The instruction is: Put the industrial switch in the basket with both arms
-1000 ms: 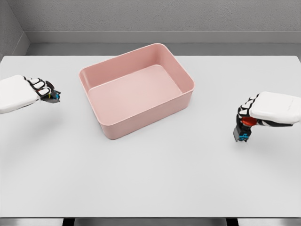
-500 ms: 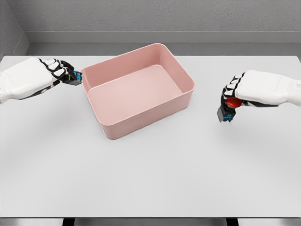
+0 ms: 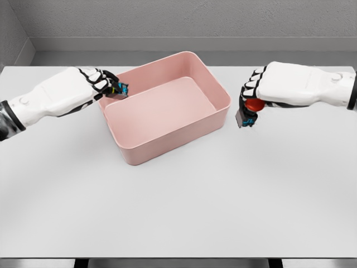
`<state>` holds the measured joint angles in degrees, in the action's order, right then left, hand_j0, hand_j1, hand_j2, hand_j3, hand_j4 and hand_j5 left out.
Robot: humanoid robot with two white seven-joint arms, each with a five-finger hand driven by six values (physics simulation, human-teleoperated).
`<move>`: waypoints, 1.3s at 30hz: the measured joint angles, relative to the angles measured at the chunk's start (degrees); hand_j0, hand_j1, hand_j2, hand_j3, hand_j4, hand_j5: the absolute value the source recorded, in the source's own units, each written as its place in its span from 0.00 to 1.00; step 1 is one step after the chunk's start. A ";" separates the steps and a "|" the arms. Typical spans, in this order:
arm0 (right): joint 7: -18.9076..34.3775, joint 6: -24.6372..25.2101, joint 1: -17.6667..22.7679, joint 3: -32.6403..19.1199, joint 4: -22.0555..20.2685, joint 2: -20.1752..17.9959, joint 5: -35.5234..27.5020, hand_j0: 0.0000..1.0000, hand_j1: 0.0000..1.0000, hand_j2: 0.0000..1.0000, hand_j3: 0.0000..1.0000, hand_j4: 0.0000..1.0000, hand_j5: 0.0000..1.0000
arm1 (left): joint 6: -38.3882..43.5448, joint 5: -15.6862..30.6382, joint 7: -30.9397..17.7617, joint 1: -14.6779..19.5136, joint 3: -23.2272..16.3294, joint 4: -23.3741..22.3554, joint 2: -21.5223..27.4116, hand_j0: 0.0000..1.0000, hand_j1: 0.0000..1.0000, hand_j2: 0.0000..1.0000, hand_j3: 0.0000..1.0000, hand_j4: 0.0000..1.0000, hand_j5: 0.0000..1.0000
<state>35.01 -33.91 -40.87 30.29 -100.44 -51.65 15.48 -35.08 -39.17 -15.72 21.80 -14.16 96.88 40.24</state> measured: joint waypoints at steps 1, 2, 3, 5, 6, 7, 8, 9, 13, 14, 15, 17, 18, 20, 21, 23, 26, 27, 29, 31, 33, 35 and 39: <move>0.00 0.88 -0.62 0.48 0.04 0.59 -0.01 0.46 0.46 0.46 0.46 0.46 0.46 | -0.01 -0.54 -0.02 0.09 -0.55 -0.09 -0.48 0.29 0.29 0.29 0.29 0.29 0.29; 0.01 1.83 -1.32 0.84 0.13 1.16 0.02 0.46 0.46 0.46 0.46 0.46 0.46 | -0.02 -1.24 -0.05 0.44 -1.03 -0.17 -0.94 0.29 0.29 0.29 0.29 0.29 0.29; 0.00 2.59 -1.76 1.09 0.24 1.75 0.03 0.46 0.46 0.46 0.46 0.46 0.46 | -0.03 -1.70 -0.07 0.79 -1.53 -0.25 -1.41 0.30 0.30 0.30 0.30 0.30 0.30; 0.01 4.40 -3.08 1.40 0.68 2.90 0.03 0.46 0.46 0.46 0.46 0.46 0.46 | -0.01 -2.52 -0.04 2.20 -2.89 -0.83 -2.08 0.30 0.30 0.30 0.30 0.30 0.30; 0.01 5.10 -3.43 1.50 0.88 3.46 0.06 0.46 0.46 0.46 0.46 0.46 0.46 | -0.01 -2.81 -0.05 2.37 -3.43 -1.21 -2.30 0.31 0.31 0.31 0.31 0.31 0.31; 0.01 5.87 -4.22 1.56 1.13 3.98 0.03 0.46 0.46 0.46 0.46 0.46 0.46 | -0.02 -3.03 -0.06 2.90 -3.96 -1.65 -2.45 0.32 0.32 0.32 0.32 0.32 0.32; 0.00 6.85 -5.01 1.66 1.38 4.67 0.06 0.46 0.46 0.46 0.46 0.46 0.46 | 0.00 -3.07 -0.03 4.13 -4.69 -2.23 -2.59 0.33 0.33 0.33 0.33 0.33 0.33; 0.00 7.75 -6.33 1.99 1.70 5.47 0.05 0.46 0.46 0.46 0.46 0.46 0.46 | 0.01 -3.20 -0.04 4.66 -5.50 -2.84 -2.82 0.33 0.33 0.33 0.33 0.33 0.33; 0.00 10.00 -10.02 4.41 4.94 9.23 0.27 0.46 0.46 0.46 0.46 0.46 0.46 | -0.03 -4.31 -0.07 5.62 -7.81 -4.27 -3.92 0.40 0.40 0.40 0.40 0.40 0.40; 0.00 10.33 -10.37 5.08 5.81 10.21 0.37 0.46 0.46 0.46 0.46 0.46 0.46 | -0.05 -4.47 -0.12 6.06 -8.57 -4.46 -4.18 0.43 0.43 0.43 0.43 0.43 0.43; 0.01 10.98 -11.43 5.78 6.48 11.27 0.49 0.46 0.46 0.46 0.46 0.46 0.46 | -0.07 -4.50 -0.15 6.50 -9.20 -4.83 -4.53 0.48 0.48 0.48 0.48 0.48 0.48; 0.04 12.39 -13.62 7.34 7.65 13.39 0.64 0.46 0.46 0.46 0.46 0.46 0.46 | -0.12 -4.31 -0.25 6.68 -10.16 -5.48 -5.13 0.64 0.64 0.64 0.64 0.64 0.64; 0.02 12.95 -14.76 8.25 8.65 14.49 0.64 0.46 0.46 0.46 0.46 0.46 0.46 | -0.15 -4.16 -0.31 6.68 -10.63 -5.68 -5.35 0.74 0.74 0.74 0.74 0.74 0.74; 0.02 13.61 -15.82 10.00 11.31 16.68 0.74 0.47 0.47 0.47 0.47 0.47 0.47 | -0.20 -4.14 -0.34 6.68 -11.38 -5.92 -5.66 0.88 0.88 0.88 0.88 0.88 0.88; 0.03 13.81 -16.17 10.77 12.51 17.52 0.80 0.47 0.47 0.47 0.47 0.47 0.47 | -0.17 -4.12 -0.33 6.77 -11.67 -5.99 -5.84 0.90 0.90 0.90 0.90 0.90 0.90; 0.04 14.06 -16.96 11.99 14.85 19.09 0.92 0.48 0.48 0.48 0.48 0.48 0.48 | -0.14 -3.99 -0.33 6.77 -12.07 -6.07 -6.15 0.96 0.96 0.96 0.96 0.96 0.96; 0.04 14.25 -19.25 13.55 18.88 21.68 1.43 0.48 0.48 0.48 0.48 0.48 0.48 | -0.02 -4.88 -0.07 6.77 -12.28 -6.10 -6.64 0.99 0.99 0.99 0.99 0.99 0.99; 0.03 14.29 -19.69 14.05 20.18 22.58 1.64 0.48 0.48 0.48 0.48 0.48 0.48 | -0.02 -5.19 -0.04 6.77 -12.30 -6.10 -6.76 1.00 1.00 1.00 1.00 1.00 1.00; 0.03 14.36 -20.66 14.85 22.86 24.28 1.95 0.48 0.48 0.48 0.48 0.48 0.48 | -0.01 -5.54 0.00 6.77 -12.32 -6.09 -6.91 1.00 1.00 1.00 1.00 1.00 1.00; 0.04 14.36 -21.01 15.54 25.52 25.65 2.35 0.53 0.53 0.53 0.53 0.53 0.53 | -0.01 -5.71 0.02 6.77 -12.33 -6.09 -6.97 1.00 1.00 1.00 1.00 1.00 1.00; 0.04 15.60 -21.27 15.90 27.67 26.70 2.51 1.00 1.00 1.00 1.00 1.00 1.00 | 0.00 -5.75 0.03 6.77 -12.29 -6.09 -6.96 1.00 1.00 1.00 1.00 1.00 1.00; 0.02 17.46 -21.27 16.08 28.71 27.31 2.71 1.00 1.00 1.00 1.00 1.00 1.00 | 0.00 -5.73 0.06 6.77 -12.13 -6.09 -6.84 1.00 1.00 1.00 1.00 1.00 1.00; 0.06 19.07 -21.27 16.16 29.34 27.78 2.74 1.00 1.00 1.00 1.00 1.00 1.00 | 0.00 -5.04 0.23 6.86 -11.54 -6.00 -6.03 1.00 1.00 1.00 1.00 1.00 1.00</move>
<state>35.06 -14.84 -62.14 46.45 -71.10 -23.86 18.22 -35.08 -44.21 -15.49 28.65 -25.70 90.88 34.22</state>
